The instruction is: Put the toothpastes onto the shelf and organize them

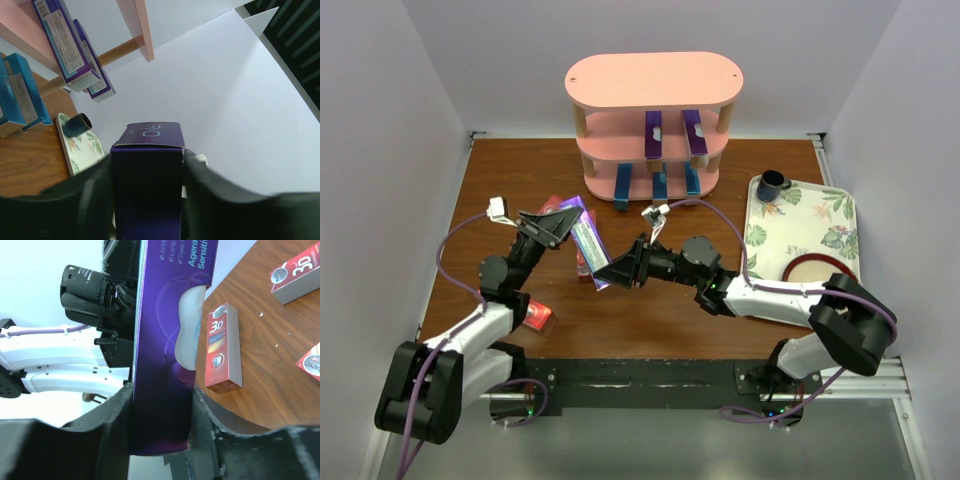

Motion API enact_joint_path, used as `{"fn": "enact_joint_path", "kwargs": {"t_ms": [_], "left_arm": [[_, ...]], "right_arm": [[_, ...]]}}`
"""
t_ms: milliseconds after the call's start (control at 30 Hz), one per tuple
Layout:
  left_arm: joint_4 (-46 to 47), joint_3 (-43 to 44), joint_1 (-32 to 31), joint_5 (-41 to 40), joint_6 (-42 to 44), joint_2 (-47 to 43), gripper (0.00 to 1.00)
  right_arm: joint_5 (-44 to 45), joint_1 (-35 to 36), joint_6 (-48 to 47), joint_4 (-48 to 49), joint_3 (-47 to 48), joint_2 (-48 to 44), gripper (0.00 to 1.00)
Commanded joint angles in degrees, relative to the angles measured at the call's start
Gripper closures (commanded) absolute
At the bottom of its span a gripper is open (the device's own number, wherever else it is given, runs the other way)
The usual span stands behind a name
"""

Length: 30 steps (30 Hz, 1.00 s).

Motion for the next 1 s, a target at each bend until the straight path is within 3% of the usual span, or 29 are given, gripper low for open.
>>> {"fn": "enact_joint_path", "kwargs": {"t_ms": [0,100,200,333,433,467,533,567,733,967], "left_arm": [[5.12,-1.17,-0.23,-1.47,-0.91,0.52,0.36],[4.33,-1.78,-0.23,-1.82,0.23,0.26,0.21],[2.05,-1.79,-0.23,-1.9,2.42,-0.09,0.1],[-5.22,-0.56,0.03,-1.99,7.42,-2.72,0.03],[-20.67,3.04,0.56,-4.71,18.72,-7.37,0.0],[-31.68,6.09,0.65,-6.37,21.82,-8.78,0.0],[-43.69,10.06,0.74,-14.0,27.71,-12.56,0.0],[-54.18,14.17,0.74,-17.17,32.88,-13.44,0.0],[-79.38,25.8,0.48,-37.3,46.69,-16.09,0.0],[-87.42,32.76,-3.04,-55.66,62.53,-19.95,0.0]], "right_arm": [[0.12,0.16,-3.79,-2.63,2.91,-2.67,0.65],[1.35,0.16,-5.82,-6.58,3.7,-4.34,0.72],[2.31,0.16,-8.19,-11.15,4.75,-5.48,0.73],[5.03,0.08,-12.4,-20.53,7.13,-7.5,0.73],[8.72,0.16,-17.06,-29.86,10.46,-8.56,0.72],[9.95,0.16,-19.25,-32.06,11.43,-8.65,0.71],[13.63,0.08,-21.37,-38.12,14.42,-8.74,0.71],[14.78,0.16,-23.29,-40.15,15.47,-8.57,0.71],[23.39,0.16,-28.23,-51.93,24.26,-5.67,0.71],[36.56,0.16,-34.29,-63.97,41.19,3.11,0.68]]}}
